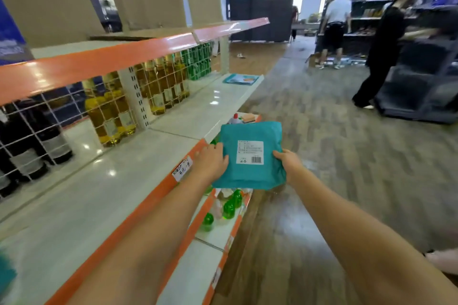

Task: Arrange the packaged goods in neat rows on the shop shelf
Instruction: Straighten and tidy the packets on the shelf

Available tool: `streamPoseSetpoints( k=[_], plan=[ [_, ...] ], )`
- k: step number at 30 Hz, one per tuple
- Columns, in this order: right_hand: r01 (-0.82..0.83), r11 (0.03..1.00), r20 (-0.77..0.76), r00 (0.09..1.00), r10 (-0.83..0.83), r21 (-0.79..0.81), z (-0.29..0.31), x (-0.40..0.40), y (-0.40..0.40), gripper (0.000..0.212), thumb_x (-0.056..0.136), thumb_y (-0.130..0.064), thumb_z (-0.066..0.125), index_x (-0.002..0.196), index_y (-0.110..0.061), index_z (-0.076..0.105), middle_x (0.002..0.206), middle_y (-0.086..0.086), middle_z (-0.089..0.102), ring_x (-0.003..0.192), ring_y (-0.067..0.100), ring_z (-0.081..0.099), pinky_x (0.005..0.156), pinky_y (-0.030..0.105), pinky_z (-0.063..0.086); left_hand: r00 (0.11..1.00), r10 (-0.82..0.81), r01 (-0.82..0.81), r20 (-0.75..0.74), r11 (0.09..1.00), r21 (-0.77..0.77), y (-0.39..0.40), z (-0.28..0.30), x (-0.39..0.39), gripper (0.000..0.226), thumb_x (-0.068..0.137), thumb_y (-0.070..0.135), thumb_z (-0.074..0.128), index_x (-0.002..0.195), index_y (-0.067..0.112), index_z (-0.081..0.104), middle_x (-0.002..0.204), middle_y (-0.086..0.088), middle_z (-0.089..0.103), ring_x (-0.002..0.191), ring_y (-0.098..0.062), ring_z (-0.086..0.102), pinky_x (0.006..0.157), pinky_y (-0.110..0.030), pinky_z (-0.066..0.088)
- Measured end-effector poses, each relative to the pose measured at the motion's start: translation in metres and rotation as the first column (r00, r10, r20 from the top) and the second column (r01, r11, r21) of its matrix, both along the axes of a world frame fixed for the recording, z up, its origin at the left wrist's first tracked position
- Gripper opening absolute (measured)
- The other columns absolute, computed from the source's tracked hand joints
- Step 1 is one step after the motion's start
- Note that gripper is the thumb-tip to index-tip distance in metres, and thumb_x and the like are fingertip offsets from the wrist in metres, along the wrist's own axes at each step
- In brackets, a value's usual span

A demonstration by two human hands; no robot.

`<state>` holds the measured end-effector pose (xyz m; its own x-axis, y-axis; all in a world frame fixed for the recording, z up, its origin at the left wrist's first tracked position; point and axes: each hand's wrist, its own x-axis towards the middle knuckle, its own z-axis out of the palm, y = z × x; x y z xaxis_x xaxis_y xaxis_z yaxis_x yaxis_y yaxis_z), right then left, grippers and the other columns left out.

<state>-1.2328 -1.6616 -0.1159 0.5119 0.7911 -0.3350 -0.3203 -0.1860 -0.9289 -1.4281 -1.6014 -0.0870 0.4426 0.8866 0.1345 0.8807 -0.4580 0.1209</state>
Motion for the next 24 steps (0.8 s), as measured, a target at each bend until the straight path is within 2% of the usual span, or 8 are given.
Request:
streamPoseSetpoints(
  k=[4,9,15,19,22,24],
  plan=[
    [0.068,0.997,0.015,0.998,-0.068,-0.019,-0.001,0.034,0.002,0.032,0.096,-0.008,0.05,0.127,0.003,0.051,0.125,0.021,0.059,0.101,0.032,0.059,0.089,0.045,0.048,0.996,-0.09,0.09,-0.016,0.996,-0.018,0.018,0.0,0.039,0.04,0.098,0.036,0.037,0.131,0.013,0.043,0.129,-0.01,0.053,0.117,-0.029,0.051,0.096,-0.043,0.04],
    [0.172,0.985,0.033,0.985,-0.171,-0.021,-0.004,0.076,0.017,0.031,0.095,-0.008,0.052,0.124,0.004,0.052,0.126,0.023,0.058,0.104,0.034,0.059,0.098,0.051,0.046,0.977,-0.214,0.214,-0.001,0.977,-0.002,0.055,-0.002,0.087,0.034,0.097,0.035,0.038,0.123,0.014,0.046,0.122,-0.011,0.057,0.111,-0.03,0.054,0.09,-0.043,0.043],
    [0.284,0.959,0.047,0.958,-0.283,0.001,0.005,0.114,0.042,0.033,0.097,-0.004,0.047,0.128,0.006,0.05,0.127,0.023,0.056,0.086,0.031,0.06,0.093,0.046,0.045,0.949,-0.315,0.315,0.019,0.949,0.036,0.103,0.002,0.134,0.035,0.098,0.035,0.037,0.123,0.012,0.047,0.122,-0.009,0.057,0.111,-0.029,0.055,0.089,-0.042,0.044],
    [0.35,0.937,0.064,0.935,-0.348,-0.023,0.001,0.137,0.056,0.032,0.095,-0.003,0.049,0.126,0.005,0.052,0.126,0.021,0.058,0.09,0.033,0.06,0.088,0.042,0.047,0.927,-0.375,0.375,0.015,0.927,0.032,0.132,0.0,0.161,0.034,0.098,0.037,0.039,0.12,0.014,0.05,0.118,-0.009,0.06,0.108,-0.026,0.056,0.09,-0.04,0.049],
    [0.395,0.917,0.061,0.918,-0.391,-0.062,-0.005,0.154,0.065,0.032,0.093,-0.004,0.053,0.124,0.002,0.055,0.124,0.022,0.06,0.106,0.036,0.061,0.091,0.043,0.049,0.925,-0.379,0.379,-0.022,0.925,0.026,0.147,-0.002,0.179,0.036,0.099,0.037,0.038,0.124,0.013,0.046,0.124,-0.01,0.057,0.111,-0.028,0.055,0.091,-0.041,0.046],
    [0.411,0.909,0.05,0.912,-0.408,-0.07,-0.011,0.167,0.071,0.032,0.093,-0.004,0.054,0.124,0.002,0.056,0.123,0.023,0.061,0.104,0.034,0.061,0.09,0.043,0.05,0.919,-0.392,0.393,-0.034,0.92,0.009,0.154,-0.007,0.192,0.035,0.099,0.036,0.037,0.123,0.011,0.045,0.125,-0.011,0.054,0.112,-0.03,0.053,0.089,-0.041,0.044]
  ],
)
